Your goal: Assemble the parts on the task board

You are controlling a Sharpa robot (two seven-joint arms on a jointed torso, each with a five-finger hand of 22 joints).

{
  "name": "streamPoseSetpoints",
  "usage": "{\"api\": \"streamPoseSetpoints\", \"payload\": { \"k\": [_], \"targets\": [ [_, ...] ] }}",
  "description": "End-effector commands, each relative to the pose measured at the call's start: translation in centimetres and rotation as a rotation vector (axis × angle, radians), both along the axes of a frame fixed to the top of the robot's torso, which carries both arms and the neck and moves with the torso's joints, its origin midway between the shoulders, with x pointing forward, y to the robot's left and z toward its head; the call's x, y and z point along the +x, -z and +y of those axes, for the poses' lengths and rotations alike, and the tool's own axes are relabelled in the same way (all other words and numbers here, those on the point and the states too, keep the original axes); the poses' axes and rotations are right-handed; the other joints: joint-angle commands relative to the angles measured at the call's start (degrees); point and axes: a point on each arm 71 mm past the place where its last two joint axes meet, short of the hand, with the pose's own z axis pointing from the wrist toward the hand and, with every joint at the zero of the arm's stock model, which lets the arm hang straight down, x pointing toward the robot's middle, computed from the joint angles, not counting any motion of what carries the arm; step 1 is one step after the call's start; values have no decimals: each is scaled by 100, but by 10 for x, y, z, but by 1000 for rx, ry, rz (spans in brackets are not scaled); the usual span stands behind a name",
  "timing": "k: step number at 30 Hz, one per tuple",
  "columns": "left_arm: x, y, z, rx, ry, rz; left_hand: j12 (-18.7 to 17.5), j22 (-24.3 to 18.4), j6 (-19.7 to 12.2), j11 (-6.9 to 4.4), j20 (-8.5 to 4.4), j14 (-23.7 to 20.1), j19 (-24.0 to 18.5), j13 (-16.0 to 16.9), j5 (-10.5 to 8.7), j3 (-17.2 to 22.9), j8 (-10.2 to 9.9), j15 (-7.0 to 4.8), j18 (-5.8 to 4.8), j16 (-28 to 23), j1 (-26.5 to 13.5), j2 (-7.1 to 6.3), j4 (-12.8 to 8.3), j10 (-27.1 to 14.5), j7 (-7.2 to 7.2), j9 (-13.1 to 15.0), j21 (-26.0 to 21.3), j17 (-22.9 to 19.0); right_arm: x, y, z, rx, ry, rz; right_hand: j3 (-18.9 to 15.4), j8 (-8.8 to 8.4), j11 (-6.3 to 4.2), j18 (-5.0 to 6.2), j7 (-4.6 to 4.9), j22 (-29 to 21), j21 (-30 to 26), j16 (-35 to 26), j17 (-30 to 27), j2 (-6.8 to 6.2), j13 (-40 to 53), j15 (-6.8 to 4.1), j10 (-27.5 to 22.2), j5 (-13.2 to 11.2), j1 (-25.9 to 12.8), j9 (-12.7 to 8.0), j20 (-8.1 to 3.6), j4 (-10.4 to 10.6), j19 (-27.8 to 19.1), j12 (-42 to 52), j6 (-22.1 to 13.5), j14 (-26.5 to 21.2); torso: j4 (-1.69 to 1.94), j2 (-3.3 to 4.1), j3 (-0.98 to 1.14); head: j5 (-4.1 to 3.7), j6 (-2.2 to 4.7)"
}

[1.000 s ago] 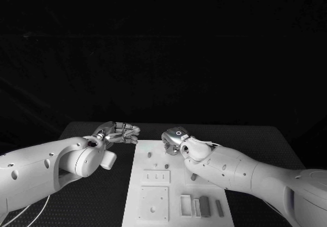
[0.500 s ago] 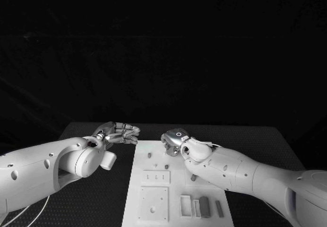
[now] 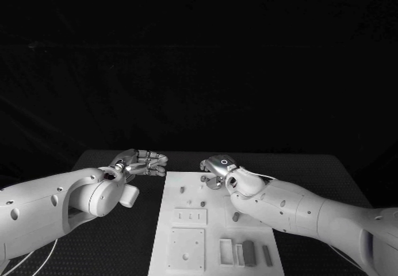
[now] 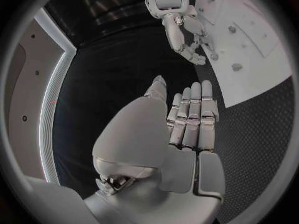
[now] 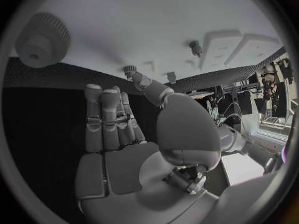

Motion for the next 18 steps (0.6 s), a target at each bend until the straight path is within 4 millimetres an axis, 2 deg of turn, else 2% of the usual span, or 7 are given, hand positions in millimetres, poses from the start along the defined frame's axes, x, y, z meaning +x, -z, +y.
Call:
{"api": "streamPoseSetpoints", "payload": {
  "k": [1, 2, 3, 6, 11, 15, 18],
  "targets": [
    [2, -2, 3, 1, -3, -13, -34, -5, 28, 6, -17, 42, 37, -9, 10, -42, -34, 4, 112, -38, -4, -44, 2, 15, 172, -7, -22, 7, -1, -13, -2, 58, -2, -38, -7, 2, 2, 578, -26, 93, -22, 35, -9, -10, -15, 36, -37, -28, -56, -8, 1, 32, 33, 15, 5, 6, -5, -5, 16, 20, 9],
    [2, -2, 5, 2, -7, -14, -35, -5, 28, 6, -17, 42, 37, -9, 10, -42, -34, 4, 112, -39, -3, -46, 1, 15, 171, -7, -23, 8, -1, -17, -3, 68, -6, -45, -6, 7, 0, 578, -23, 92, -23, 40, -11, -17, -20, 35, -34, -28, -60, -8, -2, 45, 39, 19, 9, 9, -15, -6, 6, 25, 16],
    [3, -2, 6, 3, -11, -15, -35, -6, 28, 6, -17, 41, 37, -9, 10, -42, -35, 4, 112, -40, -3, -46, 1, 15, 171, -7, -23, 8, -2, -21, -4, 81, -10, -52, -3, 16, -2, 578, -19, 92, -23, 48, -13, -25, -26, 32, -26, -28, -61, -8, -8, 60, 49, 24, 17, 16, -33, -11, 15, 30, 23],
    [5, -2, 8, 5, -18, -17, -36, -6, 28, 6, -17, 41, 37, -9, 10, -42, -35, 4, 112, -41, -2, -46, 1, 15, 171, -8, -24, 9, -3, -34, -11, 104, -13, -54, -3, 54, -39, 578, 23, 101, -2, 97, -16, -36, -29, -2, 76, -29, -54, -7, -41, 105, 113, 75, 55, 76, -54, -19, 14, 17, 56],
    [9, -1, 13, 12, -31, -19, -37, -6, 28, 6, -17, 42, 37, -9, 10, -40, -35, 5, 112, -43, 1, -44, 1, 15, 170, -8, -24, 10, 1, -54, -34, 92, 6, -4, -79, 118, -183, 578, 125, 129, 94, 231, 3, -59, 57, -141, 473, -31, -149, -9, -112, 244, 260, 267, 129, 220, -152, -39, 59, 58, 107],
    [11, 0, 18, 19, -40, -23, -37, -6, 28, 6, -17, 42, 37, -9, 10, -40, -35, 5, 112, -43, 2, -44, 1, 15, 171, -8, -25, 11, 3, -57, -56, 30, 41, 73, -259, 153, -290, 578, 110, 142, 147, 302, 24, -95, 171, -233, 762, -39, -290, -2, -138, 278, 282, 425, 163, 244, -212, -58, 84, 85, 134],
    [12, 0, 22, 26, -46, -29, -38, -6, 30, 6, -16, 42, 37, -9, 10, -40, -35, 5, 112, -45, 2, -43, 1, 16, 174, -8, -25, 12, 4, -55, -73, -3, 74, 129, -453, 233, -420, 578, 28, 136, 177, 361, 56, -129, 416, -370, 1117, -33, -260, 45, -156, 127, 212, 677, 255, 166, -243, -71, 102, 102, 134]
  ]
}}
